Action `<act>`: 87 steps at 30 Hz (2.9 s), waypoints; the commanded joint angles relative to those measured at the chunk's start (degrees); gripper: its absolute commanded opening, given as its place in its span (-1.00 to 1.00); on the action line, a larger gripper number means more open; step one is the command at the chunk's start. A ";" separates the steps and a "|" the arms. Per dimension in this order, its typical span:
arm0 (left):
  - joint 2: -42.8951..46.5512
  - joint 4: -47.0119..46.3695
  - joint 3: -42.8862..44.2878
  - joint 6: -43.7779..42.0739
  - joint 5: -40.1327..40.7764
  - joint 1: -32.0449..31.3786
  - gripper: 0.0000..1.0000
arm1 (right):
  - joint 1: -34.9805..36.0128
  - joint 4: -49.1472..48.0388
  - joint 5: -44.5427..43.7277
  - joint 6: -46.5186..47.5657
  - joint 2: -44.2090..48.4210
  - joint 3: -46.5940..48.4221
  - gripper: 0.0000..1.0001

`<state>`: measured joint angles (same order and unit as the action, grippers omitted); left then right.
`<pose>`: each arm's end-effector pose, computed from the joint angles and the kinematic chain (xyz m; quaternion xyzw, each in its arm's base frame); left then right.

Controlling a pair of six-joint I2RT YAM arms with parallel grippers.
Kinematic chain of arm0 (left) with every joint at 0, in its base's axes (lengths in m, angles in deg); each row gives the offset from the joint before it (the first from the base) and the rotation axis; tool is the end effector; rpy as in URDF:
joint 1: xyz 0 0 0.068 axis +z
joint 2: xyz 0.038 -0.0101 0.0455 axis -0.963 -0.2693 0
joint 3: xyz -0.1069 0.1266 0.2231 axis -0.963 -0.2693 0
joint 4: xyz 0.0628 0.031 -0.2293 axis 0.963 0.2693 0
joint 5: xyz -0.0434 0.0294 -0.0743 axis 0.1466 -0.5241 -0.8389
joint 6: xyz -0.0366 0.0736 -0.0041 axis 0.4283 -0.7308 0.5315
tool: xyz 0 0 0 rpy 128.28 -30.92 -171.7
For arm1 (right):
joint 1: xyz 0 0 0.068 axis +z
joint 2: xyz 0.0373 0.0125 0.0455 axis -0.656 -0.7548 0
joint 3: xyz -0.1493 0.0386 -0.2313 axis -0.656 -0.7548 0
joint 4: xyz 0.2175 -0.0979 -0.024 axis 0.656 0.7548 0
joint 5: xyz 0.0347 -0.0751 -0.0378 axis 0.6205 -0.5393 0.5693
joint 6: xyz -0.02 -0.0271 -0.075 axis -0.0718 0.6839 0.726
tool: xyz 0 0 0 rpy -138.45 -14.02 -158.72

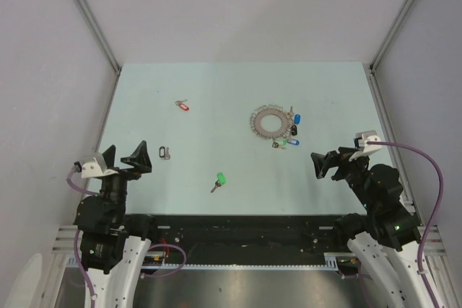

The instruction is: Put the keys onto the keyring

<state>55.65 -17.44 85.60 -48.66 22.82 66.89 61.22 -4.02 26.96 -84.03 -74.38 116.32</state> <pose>0.0471 0.0068 0.3149 -0.0945 0.6258 -0.0742 0.7707 0.0845 0.0297 0.2953 -0.0787 0.7582 0.1486 0.6300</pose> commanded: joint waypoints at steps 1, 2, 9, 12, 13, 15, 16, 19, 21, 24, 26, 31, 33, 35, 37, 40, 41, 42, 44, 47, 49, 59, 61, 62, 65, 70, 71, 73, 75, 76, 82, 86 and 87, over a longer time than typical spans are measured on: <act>2.16 0.58 1.97 -0.10 0.88 0.45 1.00 | -0.10 -1.74 0.40 -0.49 -0.18 0.14 1.00; 2.16 0.58 1.88 -0.19 0.70 0.45 1.00 | -0.10 -1.74 0.40 -0.40 -0.27 0.14 1.00; 2.34 0.41 2.05 -0.28 -0.61 0.45 1.00 | -0.19 -1.74 0.31 -0.49 -0.27 0.14 0.99; 2.43 0.41 1.97 -0.36 -0.70 0.45 1.00 | -0.19 -1.83 0.31 -0.40 -0.18 0.14 0.99; 2.51 0.32 1.88 -0.45 -0.70 0.45 1.00 | -0.10 -1.83 0.31 -0.40 -0.27 0.14 0.99; 2.60 0.50 1.79 -0.37 -0.70 0.45 1.00 | -0.19 -1.83 0.40 -0.31 -0.27 0.14 0.99; 2.78 0.41 1.70 -0.45 -0.70 0.45 1.00 | -0.19 -1.92 1.79 -0.40 -0.27 0.14 1.00; 3.13 0.41 1.70 -0.54 -0.70 0.45 1.00 | -0.19 -2.09 2.68 -0.58 -0.27 0.22 1.00; 3.48 0.50 1.70 -0.63 -0.79 0.37 1.00 | -0.19 -1.74 3.04 -1.01 -0.62 0.57 0.99; 3.92 0.50 1.61 -0.63 -0.79 0.02 0.99 | -0.28 -1.04 2.78 -2.15 -2.80 1.80 1.00; 4.10 0.58 1.53 -0.72 -0.53 -0.25 0.99 | -0.19 0.01 2.51 -2.68 -5.09 2.77 0.99; 4.62 0.67 1.44 -0.80 -0.35 -0.69 1.00 | -0.10 1.51 3.21 -3.30 -17.02 6.80 0.96; 4.71 0.76 1.44 -0.89 -0.35 -0.77 1.00 | -0.10 1.25 3.74 -3.30 -21.25 7.51 0.96; 4.89 0.67 1.44 -0.98 -0.35 -0.78 1.00 | -0.01 -0.41 4.88 -3.39 -26.79 7.96 0.94; 4.97 0.76 1.35 -0.98 -0.26 -0.86 1.00 | 0.51 -2.78 5.93 -3.92 -32.22 8.22 0.93; 4.98 0.76 1.35 -1.07 -0.18 -0.95 1.00 | 2.70 -6.21 5.42 -3.74 -37.78 9.01 0.86; 4.98 0.76 1.35 -1.07 -0.18 -0.95 1.00 | 3.58 -6.92 5.06 -3.13 -41.36 9.88 0.85; 4.89 0.76 1.35 -1.07 -0.26 -0.95 1.00 | 4.37 -7.71 4.10 -2.78 -43.05 10.33 0.82; 4.80 0.67 1.35 -1.16 -0.26 -0.86 1.00 | 6.31 -9.73 3.57 -0.42 -48.39 11.56 0.77; 4.62 0.50 1.44 -1.24 -0.53 -0.95 1.00 | 7.54 -11.93 3.21 1.96 -54.04 14.19 0.66; 4.45 0.58 1.35 -1.33 -0.61 -0.95 1.00 | 7.81 -13.07 3.74 3.29 -59.58 16.48 0.58; 3.13 0.15 1.44 -1.86 -1.49 -0.95 1.00 | 11.06 -15.80 2.51 10.31 -78.74 26.93 0.12; 3.22 -0.03 1.35 -2.03 -1.67 -0.95 1.00 | 11.32 -16.24 1.90 11.89 -81.72 28.17 0.07; 3.22 -0.03 1.35 -2.04 -1.67 -0.95 1.00 | 11.41 -16.42 1.72 12.34 -82.87 29.22 0.04; 3.22 -0.03 1.26 -2.12 -1.76 -0.95 1.00 | 11.33 -17.12 1.02 13.92 -86.39 31.24 -0.02; 3.48 -0.03 1.35 -2.30 -1.67 -0.95 1.00 | 11.41 -17.21 -0.56 16.12 -91.58 34.14 -0.13; 3.48 -0.03 1.26 -2.30 -1.67 -0.95 1.00 | 11.41 -17.21 -0.91 16.38 -92.11 34.58 -0.14; 3.57 -0.03 1.26 -2.39 -1.76 -0.95 1.00 | 11.41 -17.47 -1.62 17.26 -93.78 35.38 -0.14; 3.57 -0.12 1.26 -2.39 -1.76 -0.86 0.99 | 11.41 -17.74 -2.58 17.87 -94.74 35.73 -0.14; 3.48 -0.12 1.26 -2.39 -1.84 -0.86 1.00 | 11.59 -18.17 -3.02 18.05 -95.01 35.82 -0.14; 3.66 -0.12 1.26 -2.47 -2.11 -0.86 1.00 | 11.50 -18.88 -3.99 18.49 -96.24 35.91 -0.19; 4.01 -0.03 1.26 -2.47 -2.11 -0.86 1.00 | 11.76 -17.56 -4.08 17.88 -96.07 35.99 -0.46; 4.01 -0.03 1.18 -2.47 -2.02 -0.86 1.00 | 11.85 -16.34 -4.52 17.62 -95.89 35.91 -0.54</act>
<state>55.65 -16.63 85.65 -49.68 22.23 66.08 72.66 -21.15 23.90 -66.39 -169.44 150.32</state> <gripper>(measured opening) 0.996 0.293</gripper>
